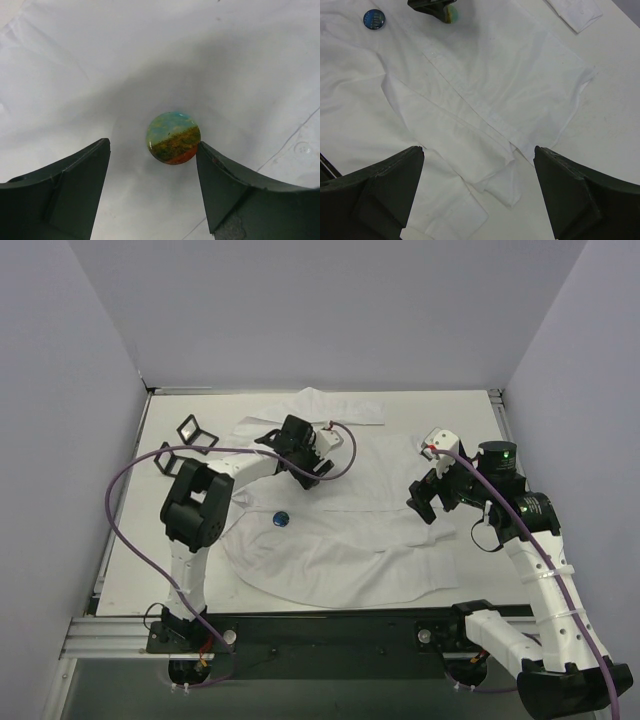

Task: Remove the brooch from the garment
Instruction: Pick up the flattened clothing from the center of the board.

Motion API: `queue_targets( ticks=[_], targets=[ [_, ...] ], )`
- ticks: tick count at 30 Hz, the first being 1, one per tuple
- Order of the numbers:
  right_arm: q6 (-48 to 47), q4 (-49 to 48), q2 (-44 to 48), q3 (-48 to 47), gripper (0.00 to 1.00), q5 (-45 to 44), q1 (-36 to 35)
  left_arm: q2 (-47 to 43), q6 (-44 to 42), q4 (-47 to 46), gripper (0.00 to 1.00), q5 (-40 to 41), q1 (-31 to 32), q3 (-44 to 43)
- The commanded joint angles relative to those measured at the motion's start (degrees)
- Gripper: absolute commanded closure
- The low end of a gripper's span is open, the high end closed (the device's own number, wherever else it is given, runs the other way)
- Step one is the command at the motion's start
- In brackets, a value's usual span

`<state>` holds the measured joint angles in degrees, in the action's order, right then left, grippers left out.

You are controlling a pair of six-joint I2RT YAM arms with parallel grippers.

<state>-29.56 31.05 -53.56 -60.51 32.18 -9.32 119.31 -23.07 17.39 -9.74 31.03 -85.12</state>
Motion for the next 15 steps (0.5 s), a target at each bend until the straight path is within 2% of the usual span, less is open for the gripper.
queue_targets(
  ticks=[1,7,15],
  targets=[
    [-0.5,-0.9,0.83,0.48,0.02,1.21,0.45,0.66,1.01,2.03,0.22,-3.27,-0.62,-2.94],
    [-0.41,-0.99,1.18,0.57,0.02,1.39,0.62,1.1,0.92,4.23,0.2,-5.2,-0.09,-3.65],
    [-0.23,-0.99,0.91,0.48,0.02,1.65,0.8,2.07,2.24,5.02,0.18,-0.9,1.14,-3.91]
  ],
)
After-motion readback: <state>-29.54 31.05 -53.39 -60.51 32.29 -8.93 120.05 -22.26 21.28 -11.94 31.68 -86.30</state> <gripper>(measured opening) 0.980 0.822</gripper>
